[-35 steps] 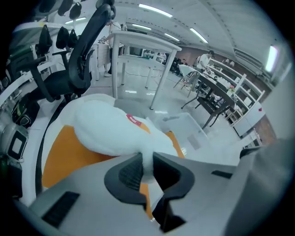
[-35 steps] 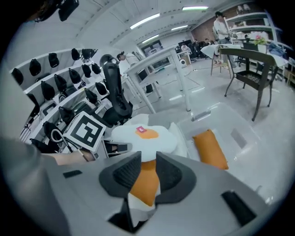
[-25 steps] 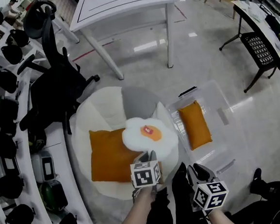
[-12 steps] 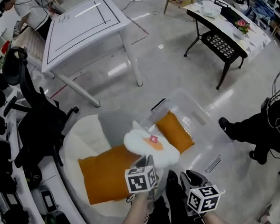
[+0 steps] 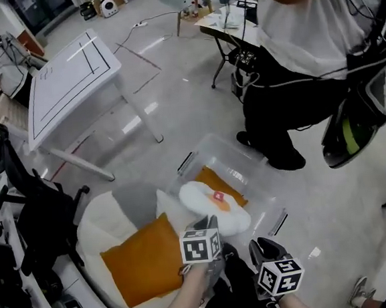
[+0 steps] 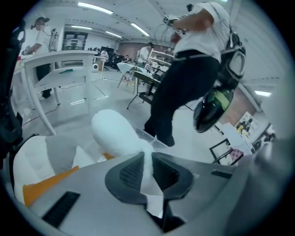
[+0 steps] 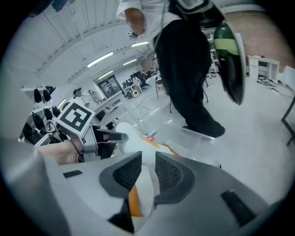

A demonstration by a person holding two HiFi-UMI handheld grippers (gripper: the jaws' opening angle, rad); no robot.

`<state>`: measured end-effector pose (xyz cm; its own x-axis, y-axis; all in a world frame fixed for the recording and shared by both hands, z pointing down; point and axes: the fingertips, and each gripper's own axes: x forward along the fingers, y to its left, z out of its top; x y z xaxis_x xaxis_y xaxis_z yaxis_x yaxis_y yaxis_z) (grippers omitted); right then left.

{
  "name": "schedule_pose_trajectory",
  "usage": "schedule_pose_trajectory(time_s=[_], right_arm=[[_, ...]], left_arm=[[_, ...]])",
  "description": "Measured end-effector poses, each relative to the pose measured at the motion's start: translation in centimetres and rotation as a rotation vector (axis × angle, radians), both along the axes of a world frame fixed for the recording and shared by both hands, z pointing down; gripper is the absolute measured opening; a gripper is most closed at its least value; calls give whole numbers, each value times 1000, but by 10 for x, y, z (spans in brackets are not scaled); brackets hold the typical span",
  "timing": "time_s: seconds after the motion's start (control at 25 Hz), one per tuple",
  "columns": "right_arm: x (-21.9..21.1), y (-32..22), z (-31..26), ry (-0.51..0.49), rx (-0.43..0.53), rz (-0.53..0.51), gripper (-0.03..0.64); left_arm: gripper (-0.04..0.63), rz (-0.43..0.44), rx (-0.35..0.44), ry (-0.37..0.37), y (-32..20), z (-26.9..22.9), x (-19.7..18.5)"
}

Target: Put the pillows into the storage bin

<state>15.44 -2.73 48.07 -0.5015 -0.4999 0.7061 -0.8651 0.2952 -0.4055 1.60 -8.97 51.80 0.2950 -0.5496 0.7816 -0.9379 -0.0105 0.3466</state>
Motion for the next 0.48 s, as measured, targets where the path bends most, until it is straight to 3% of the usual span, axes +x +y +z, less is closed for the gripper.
schedule_pose_trajectory(time_s=[0.48], right_arm=[[80, 19, 20, 28, -39, 195, 89]], left_arm=[[40, 262, -38, 6, -31, 35, 114]])
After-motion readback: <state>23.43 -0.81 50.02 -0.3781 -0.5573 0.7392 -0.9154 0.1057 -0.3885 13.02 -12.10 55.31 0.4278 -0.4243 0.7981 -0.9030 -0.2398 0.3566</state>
